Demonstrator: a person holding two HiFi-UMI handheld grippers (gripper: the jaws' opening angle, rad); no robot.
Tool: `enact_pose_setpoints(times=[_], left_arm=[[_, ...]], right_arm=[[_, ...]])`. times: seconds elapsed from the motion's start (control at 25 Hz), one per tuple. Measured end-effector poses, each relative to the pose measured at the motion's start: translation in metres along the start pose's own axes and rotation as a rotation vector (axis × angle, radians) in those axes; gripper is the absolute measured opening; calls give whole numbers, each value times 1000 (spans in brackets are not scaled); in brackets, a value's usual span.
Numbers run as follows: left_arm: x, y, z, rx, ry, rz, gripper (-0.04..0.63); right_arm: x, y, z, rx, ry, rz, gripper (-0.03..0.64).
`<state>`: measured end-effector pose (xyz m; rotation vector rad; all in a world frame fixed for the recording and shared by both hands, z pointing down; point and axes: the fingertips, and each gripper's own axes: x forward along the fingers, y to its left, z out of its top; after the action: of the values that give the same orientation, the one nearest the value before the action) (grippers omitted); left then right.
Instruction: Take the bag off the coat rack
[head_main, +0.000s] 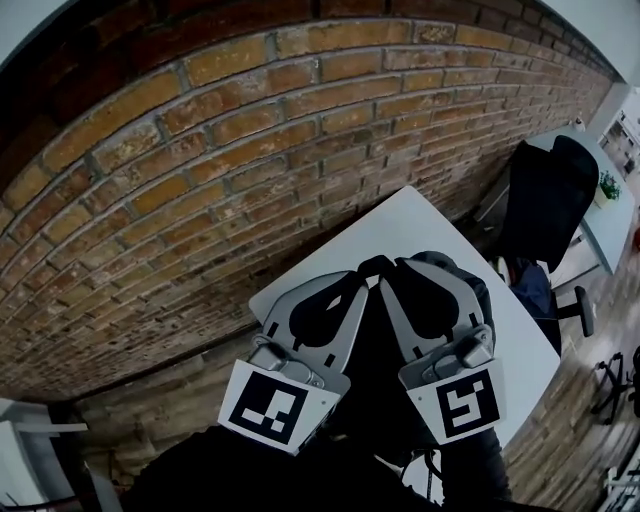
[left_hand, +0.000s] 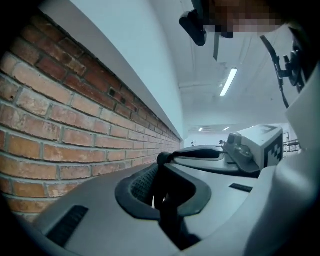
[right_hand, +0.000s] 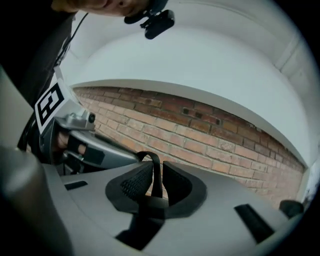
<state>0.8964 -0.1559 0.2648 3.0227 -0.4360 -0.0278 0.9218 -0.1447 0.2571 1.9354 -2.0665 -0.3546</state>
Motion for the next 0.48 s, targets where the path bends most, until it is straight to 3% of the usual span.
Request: enact_pose_setpoints(times=[0.08, 0.16, 0.32, 0.48], left_arm=[[5, 14, -12, 19, 39, 22, 38], [11, 27, -21, 43, 60, 37, 38], [24, 40, -37, 47, 80, 44, 38], [29, 61, -62, 55, 124, 38, 38]], right_arm=[[-1, 0, -17, -144, 114, -9, 61], [-2, -5, -23, -141, 125, -39, 61], [-2, -27, -23, 196, 27, -106, 61], [4, -29, -40, 429, 7, -114, 61]])
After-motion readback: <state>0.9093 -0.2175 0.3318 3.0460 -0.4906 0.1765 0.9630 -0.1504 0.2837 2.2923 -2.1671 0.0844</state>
